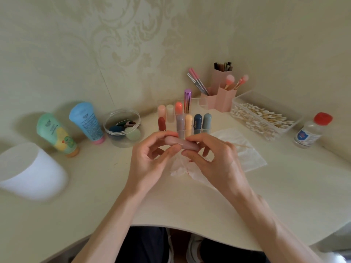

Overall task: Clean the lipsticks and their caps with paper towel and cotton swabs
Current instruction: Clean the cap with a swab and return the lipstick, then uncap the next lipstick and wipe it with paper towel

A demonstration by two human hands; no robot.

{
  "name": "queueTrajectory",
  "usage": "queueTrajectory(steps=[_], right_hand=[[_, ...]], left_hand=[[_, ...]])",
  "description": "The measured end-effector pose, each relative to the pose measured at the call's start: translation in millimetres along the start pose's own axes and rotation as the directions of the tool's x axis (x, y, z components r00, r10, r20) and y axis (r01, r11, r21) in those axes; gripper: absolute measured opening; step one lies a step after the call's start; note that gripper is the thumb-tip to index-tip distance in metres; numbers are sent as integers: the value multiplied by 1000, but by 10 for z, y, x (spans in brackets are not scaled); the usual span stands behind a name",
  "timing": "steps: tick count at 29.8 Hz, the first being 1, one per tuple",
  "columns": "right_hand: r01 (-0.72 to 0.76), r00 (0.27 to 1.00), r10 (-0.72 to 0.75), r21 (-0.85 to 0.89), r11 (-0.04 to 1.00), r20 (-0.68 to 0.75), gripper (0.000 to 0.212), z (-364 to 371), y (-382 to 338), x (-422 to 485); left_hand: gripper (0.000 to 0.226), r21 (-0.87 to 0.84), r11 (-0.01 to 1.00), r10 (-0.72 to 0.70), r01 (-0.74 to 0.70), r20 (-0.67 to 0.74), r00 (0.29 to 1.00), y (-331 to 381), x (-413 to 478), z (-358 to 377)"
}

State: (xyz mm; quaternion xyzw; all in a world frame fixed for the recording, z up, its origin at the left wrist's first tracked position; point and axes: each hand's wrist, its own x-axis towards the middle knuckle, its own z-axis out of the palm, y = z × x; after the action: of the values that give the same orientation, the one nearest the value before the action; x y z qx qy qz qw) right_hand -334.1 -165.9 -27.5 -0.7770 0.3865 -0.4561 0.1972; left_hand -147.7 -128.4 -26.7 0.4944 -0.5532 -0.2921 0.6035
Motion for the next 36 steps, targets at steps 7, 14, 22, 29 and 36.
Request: queueTrajectory(steps=[7,14,22,29,36], right_hand=[[-119,993,116,-125,985,-29,46,-70,156,24],[-141,990,140,-181,973,-14,42,-51,189,28],[-173,984,176,-204,964,-3,38,-70,204,35],[-183,982,188,-209,961,5,37,-95,190,41],[-186,982,187,-190,964,-8,35,-80,192,43]], left_hand=[[39,230,967,133,-106,-103,986,104,421,-118],[25,480,859,237,-176,-69,969,22,599,-59],[39,702,670,269,-240,72,960,-162,652,-45],[65,746,594,271,-299,164,948,-229,610,-140],[43,665,718,341,-207,-76,937,-45,522,-175]])
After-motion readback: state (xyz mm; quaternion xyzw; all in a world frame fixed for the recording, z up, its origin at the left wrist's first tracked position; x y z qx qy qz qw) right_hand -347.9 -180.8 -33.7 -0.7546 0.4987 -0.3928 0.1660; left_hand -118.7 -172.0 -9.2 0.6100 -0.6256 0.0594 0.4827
